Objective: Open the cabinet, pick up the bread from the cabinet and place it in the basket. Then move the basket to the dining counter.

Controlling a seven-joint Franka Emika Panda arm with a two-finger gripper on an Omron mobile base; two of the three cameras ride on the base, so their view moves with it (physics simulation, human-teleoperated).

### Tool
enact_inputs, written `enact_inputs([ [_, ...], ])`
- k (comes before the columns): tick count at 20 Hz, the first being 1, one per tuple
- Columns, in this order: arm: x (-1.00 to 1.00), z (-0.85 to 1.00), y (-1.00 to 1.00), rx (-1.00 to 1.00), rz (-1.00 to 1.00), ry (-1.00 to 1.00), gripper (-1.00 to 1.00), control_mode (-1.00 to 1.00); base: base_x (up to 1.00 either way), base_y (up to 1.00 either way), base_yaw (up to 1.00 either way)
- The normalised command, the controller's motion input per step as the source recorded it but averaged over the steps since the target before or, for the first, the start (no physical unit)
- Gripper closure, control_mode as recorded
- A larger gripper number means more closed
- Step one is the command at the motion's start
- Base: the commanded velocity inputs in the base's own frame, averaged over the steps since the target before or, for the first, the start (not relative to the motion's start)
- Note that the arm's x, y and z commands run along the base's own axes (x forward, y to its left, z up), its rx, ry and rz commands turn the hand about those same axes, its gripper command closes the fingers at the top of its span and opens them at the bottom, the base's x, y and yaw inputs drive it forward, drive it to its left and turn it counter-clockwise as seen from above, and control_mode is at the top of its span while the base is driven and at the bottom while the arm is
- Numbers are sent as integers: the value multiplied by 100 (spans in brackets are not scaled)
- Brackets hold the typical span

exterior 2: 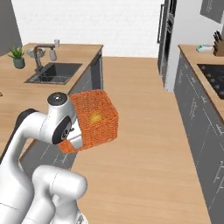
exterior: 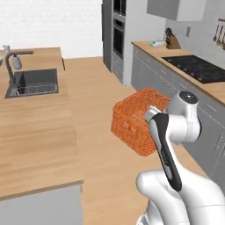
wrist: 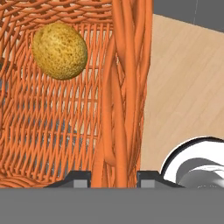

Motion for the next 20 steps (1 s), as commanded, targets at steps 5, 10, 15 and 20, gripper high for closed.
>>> enact_inputs([
  [5, 0, 0, 0, 0, 0, 0, 100, 100, -54, 4, 24],
  [10, 0, 0, 0, 0, 0, 0, 100, 100, 0, 85, 18],
  [15, 0, 0, 0, 0, 0, 0, 100, 100, 0, 95, 17],
  [20, 0, 0, 0, 0, 0, 0, 100, 100, -20, 100, 16],
])
